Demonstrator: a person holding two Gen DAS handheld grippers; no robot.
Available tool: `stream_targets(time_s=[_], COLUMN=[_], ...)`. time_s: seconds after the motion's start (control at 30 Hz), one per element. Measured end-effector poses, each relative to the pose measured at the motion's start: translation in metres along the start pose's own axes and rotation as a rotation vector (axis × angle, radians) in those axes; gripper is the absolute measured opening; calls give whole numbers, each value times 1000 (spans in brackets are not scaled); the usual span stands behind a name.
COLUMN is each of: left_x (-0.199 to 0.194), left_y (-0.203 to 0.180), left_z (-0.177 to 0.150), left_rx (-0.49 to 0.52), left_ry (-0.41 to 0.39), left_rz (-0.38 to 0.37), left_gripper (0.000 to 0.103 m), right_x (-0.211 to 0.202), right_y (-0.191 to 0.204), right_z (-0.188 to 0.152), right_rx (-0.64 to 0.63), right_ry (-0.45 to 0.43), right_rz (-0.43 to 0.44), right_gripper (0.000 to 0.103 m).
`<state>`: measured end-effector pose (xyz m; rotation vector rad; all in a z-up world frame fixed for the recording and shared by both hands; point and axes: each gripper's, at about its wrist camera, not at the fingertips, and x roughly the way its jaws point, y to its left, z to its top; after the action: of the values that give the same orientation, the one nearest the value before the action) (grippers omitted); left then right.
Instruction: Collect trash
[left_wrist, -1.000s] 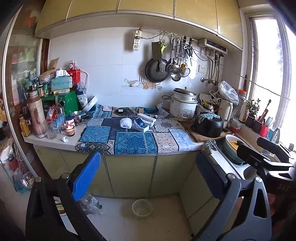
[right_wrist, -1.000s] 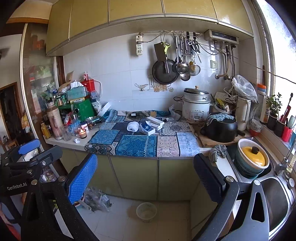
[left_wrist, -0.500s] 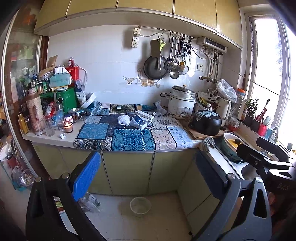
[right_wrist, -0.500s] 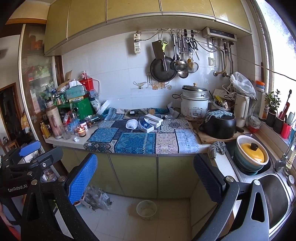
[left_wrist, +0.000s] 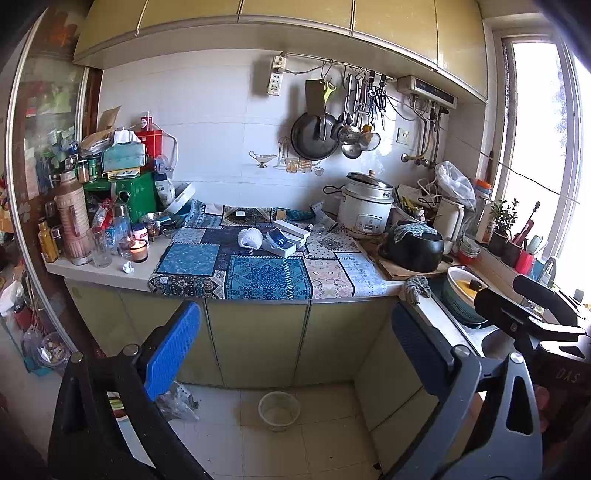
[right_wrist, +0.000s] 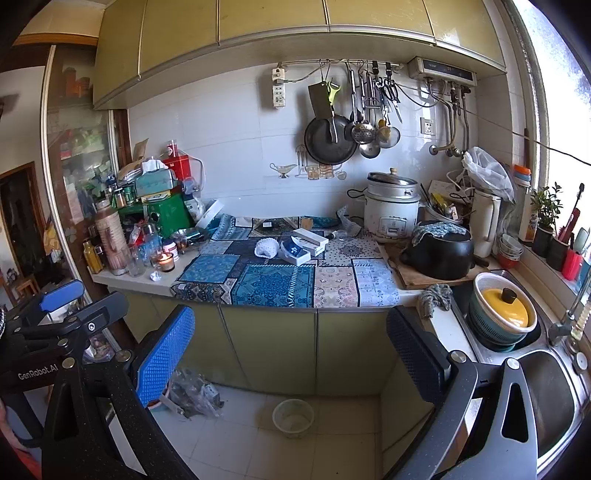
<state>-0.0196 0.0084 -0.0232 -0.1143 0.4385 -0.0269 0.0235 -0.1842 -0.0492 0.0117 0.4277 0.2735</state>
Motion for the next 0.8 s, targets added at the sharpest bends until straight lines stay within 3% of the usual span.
stream_targets(time_s=[0.8], left_x=[8], left_y=[8], left_z=[2], left_rx=[3], left_ry=[10], left_rz=[-21], left_gripper=[103], right_x=[8], right_y=[9], right_z=[2], right_rx=[14], right_ry=[7], right_rz=[-29], right_gripper=[103])
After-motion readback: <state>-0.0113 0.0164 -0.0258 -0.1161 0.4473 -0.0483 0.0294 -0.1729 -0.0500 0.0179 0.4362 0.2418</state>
